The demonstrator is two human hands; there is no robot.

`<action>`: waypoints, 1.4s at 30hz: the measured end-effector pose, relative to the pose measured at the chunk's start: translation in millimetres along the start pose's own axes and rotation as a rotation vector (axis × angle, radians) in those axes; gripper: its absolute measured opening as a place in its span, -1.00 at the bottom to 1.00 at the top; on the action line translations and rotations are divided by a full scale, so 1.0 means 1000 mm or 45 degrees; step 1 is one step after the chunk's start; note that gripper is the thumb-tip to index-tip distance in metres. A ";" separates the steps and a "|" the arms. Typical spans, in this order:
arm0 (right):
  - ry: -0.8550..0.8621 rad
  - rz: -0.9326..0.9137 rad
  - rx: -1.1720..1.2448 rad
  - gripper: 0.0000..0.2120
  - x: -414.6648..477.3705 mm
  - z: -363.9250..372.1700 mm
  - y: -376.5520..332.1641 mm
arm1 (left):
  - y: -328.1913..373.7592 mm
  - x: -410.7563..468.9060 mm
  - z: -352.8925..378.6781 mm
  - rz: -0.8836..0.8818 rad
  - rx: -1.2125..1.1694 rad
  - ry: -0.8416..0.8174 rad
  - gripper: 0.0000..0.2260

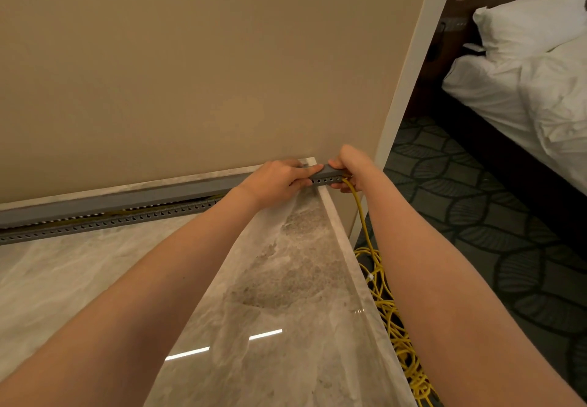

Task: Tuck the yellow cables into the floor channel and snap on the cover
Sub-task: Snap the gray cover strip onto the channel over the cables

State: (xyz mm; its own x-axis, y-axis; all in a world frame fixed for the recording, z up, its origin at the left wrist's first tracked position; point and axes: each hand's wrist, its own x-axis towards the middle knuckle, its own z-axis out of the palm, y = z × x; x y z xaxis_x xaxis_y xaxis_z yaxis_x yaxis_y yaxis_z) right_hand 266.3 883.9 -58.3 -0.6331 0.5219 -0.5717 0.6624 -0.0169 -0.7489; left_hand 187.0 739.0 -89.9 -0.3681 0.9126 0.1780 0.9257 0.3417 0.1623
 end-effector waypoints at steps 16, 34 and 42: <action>0.209 -0.147 0.147 -0.79 -0.007 0.007 0.004 | 0.001 -0.007 0.003 -0.007 0.086 -0.063 -0.58; -0.068 0.042 0.349 -0.84 -0.019 -0.002 0.003 | 0.012 -0.005 -0.019 -0.217 -0.316 -0.100 -0.48; -0.377 -0.305 0.384 -0.71 -0.011 -0.011 0.035 | 0.015 0.002 -0.020 -0.337 -0.452 -0.006 -0.52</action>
State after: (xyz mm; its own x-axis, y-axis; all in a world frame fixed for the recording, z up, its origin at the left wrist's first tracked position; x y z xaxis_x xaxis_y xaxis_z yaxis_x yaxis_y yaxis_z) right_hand 301.1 887.1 -74.3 -0.8693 0.2769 -0.4095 0.3664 -0.1951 -0.9098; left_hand 197.9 741.7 -67.6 -0.5873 0.8053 0.0807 0.7116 0.4664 0.5255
